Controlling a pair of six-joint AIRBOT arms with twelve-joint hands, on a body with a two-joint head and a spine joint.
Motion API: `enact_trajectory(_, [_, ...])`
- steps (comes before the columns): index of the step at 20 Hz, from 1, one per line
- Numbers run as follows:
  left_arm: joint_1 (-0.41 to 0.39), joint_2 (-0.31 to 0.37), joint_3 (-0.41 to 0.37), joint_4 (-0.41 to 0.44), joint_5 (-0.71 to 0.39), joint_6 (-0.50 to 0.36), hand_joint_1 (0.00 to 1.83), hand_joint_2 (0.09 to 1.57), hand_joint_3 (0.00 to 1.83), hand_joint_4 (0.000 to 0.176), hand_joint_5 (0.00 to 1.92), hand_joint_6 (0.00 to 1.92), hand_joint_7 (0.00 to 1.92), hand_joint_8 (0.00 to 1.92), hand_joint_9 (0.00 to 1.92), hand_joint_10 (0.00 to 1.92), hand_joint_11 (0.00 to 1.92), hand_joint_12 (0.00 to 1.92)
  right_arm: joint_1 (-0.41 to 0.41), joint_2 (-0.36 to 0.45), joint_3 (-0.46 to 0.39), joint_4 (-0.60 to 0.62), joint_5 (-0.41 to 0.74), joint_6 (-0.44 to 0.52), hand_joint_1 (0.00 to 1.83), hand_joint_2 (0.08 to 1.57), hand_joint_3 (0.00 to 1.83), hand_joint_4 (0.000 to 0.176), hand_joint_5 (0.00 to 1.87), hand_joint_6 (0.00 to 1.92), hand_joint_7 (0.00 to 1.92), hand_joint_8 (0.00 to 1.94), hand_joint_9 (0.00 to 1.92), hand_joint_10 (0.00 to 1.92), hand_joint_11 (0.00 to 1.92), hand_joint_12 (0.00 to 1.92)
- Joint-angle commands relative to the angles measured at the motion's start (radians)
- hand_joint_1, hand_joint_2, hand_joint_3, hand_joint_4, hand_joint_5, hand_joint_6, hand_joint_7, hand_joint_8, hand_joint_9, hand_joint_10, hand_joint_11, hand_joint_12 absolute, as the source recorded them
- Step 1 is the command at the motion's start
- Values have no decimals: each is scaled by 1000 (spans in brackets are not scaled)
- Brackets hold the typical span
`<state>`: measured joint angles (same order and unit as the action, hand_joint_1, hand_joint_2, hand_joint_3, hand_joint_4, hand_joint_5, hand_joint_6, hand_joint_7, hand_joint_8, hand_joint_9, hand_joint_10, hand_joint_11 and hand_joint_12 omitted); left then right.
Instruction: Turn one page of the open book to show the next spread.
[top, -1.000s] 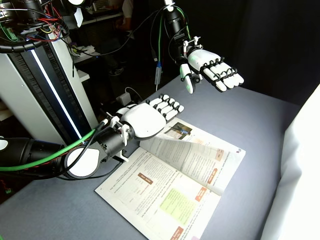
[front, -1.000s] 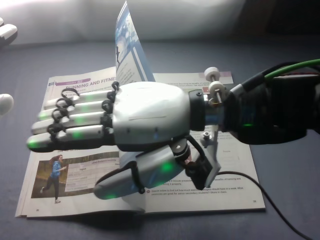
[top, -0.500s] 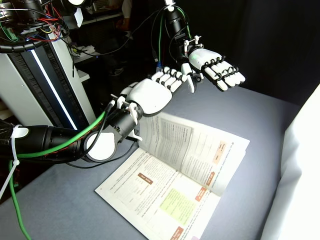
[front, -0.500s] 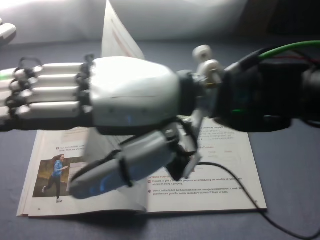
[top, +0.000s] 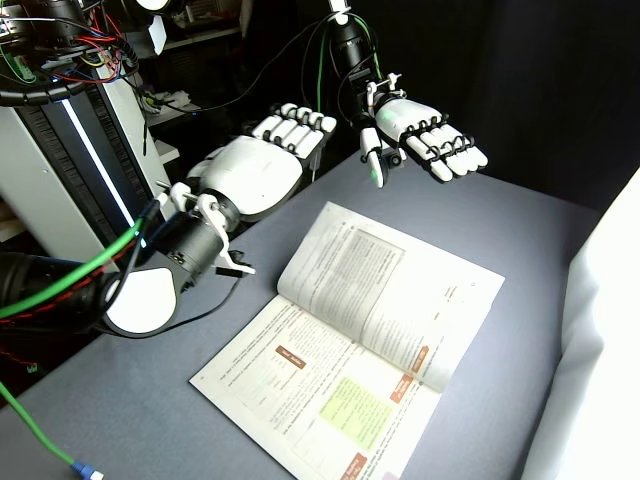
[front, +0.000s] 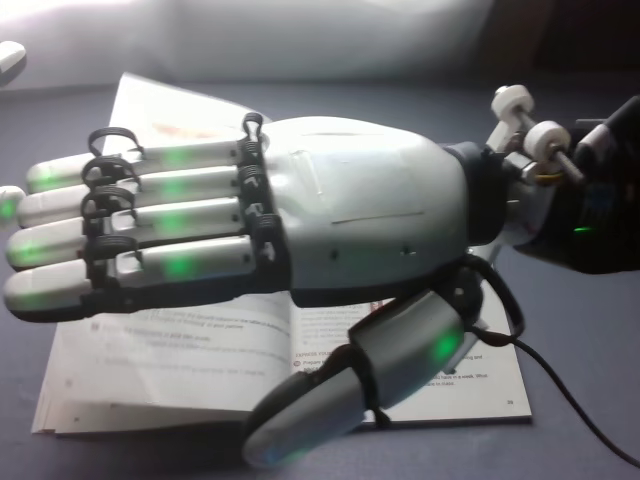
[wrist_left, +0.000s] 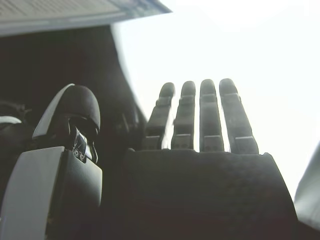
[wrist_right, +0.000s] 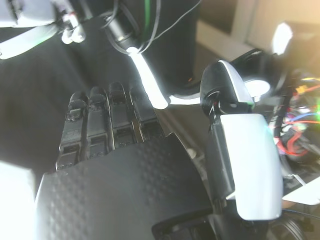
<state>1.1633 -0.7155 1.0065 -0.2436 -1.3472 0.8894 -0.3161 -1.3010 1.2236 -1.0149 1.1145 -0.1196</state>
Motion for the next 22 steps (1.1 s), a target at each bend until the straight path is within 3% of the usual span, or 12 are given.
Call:
enact_trajectory(1, [-2,-2,-3,-22,-131,-1,0,1385,0,0,7,0,0,0,0,0,0,0,8,7,-8,60,96,28,0,1226,0,0,0,0,0,0,0,0,0,0])
enact_trajectory(4, [0,-1,-7,-22,-133,-1,0,1395,1,0,0,0,0,0,0,0,0,0,7,25,-34,52,84,45,0,1225,0,0,0,0,0,0,0,0,0,0])
enact_trajectory(12, [34,-6,-22,-12,-175,-3,7,1425,7,0,11,3,0,0,0,0,0,0,-79,250,-89,113,-80,38,0,1229,0,0,0,0,0,0,0,0,0,0])
enact_trajectory(15, [34,-16,-21,5,-183,-11,0,1414,0,7,0,0,0,0,0,0,0,0,-151,327,-109,215,-129,-22,0,1279,17,0,0,0,0,0,0,0,0,0])
enact_trajectory(20, [33,-42,-12,45,-190,-35,0,1410,0,0,0,0,0,0,0,0,0,0,-292,395,-121,447,-170,-165,0,1263,6,0,0,0,0,0,0,0,0,0])
enact_trajectory(21, [33,-44,-12,51,-190,-37,0,1405,0,14,0,0,0,0,0,0,0,0,-305,399,-122,471,-170,-177,0,1247,0,0,0,0,0,0,0,0,0,0])
enact_trajectory(22, [33,-48,-12,58,-190,-41,0,1405,0,14,0,0,0,0,0,0,0,0,-321,404,-124,502,-170,-199,0,1247,0,0,0,0,0,0,0,0,0,0])
